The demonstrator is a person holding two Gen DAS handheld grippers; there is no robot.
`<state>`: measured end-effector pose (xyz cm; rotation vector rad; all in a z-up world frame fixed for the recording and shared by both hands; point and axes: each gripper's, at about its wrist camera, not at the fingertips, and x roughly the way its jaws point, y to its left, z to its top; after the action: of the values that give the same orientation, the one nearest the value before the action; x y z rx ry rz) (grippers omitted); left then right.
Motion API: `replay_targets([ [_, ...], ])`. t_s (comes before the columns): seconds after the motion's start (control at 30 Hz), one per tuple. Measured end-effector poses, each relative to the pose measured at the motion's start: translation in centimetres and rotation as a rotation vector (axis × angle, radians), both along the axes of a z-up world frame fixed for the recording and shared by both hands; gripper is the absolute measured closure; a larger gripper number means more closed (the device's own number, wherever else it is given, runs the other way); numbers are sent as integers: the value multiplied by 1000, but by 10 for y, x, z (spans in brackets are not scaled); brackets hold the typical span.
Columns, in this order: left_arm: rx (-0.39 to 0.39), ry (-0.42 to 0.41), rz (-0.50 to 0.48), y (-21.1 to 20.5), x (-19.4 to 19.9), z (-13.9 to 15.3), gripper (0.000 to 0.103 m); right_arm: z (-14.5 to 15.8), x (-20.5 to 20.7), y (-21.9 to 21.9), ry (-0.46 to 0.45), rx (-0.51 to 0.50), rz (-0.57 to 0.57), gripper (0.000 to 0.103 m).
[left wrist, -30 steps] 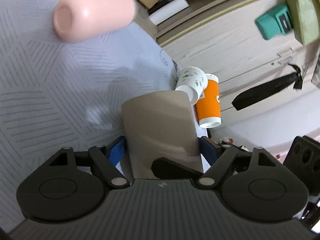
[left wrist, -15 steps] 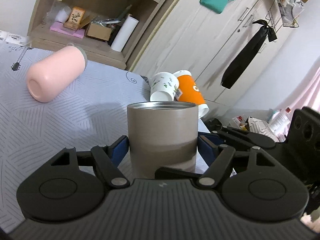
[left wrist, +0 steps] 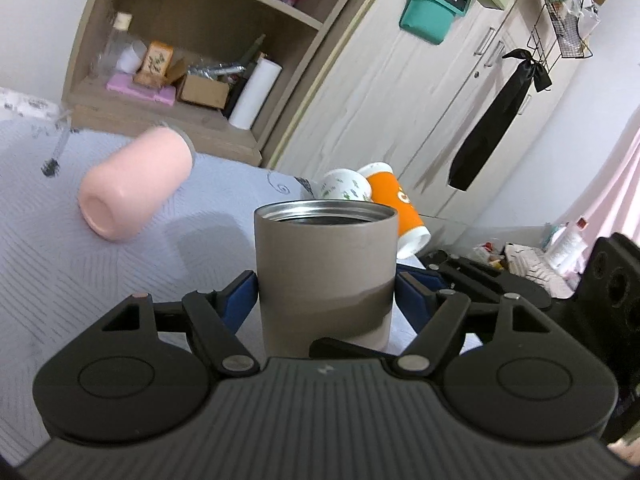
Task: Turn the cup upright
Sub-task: 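Lower the upright tumbler onto the cloth and open the left tool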
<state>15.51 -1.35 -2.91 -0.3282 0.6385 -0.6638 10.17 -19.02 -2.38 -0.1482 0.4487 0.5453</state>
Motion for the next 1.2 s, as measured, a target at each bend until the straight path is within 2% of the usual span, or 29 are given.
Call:
replay_targets([
  [0.1, 53, -45, 8, -5, 2, 2, 29, -1, 3, 8, -42, -64, 0, 25],
  [0.27, 117, -90, 10, -12, 11, 4, 29, -5, 13, 12, -87, -109, -1, 26],
  [0.4, 100, -73, 11, -8, 23, 3, 29, -9, 16, 15, -126, -112, -28, 27],
  [0.53, 127, -91, 23, -13, 24, 2, 29, -14, 17, 18, -158, -138, -37, 27],
  [0.73, 196, -138, 63, -33, 30, 1, 29, -20, 32, 8, -163, -107, -69, 27],
  [0.87, 240, -150, 38, -44, 32, 0, 29, -31, 32, 6, -178, -138, -88, 27],
  [0.97, 263, -181, 20, -50, 27, 0, 29, -34, 30, -2, -171, -104, -98, 27],
  [1.1, 272, -186, 17, -55, 27, 1, 28, -34, 33, -9, -143, -64, -104, 27],
  [1.2, 250, -174, 17, -55, 28, 2, 28, -35, 34, -13, -131, -42, -106, 28],
])
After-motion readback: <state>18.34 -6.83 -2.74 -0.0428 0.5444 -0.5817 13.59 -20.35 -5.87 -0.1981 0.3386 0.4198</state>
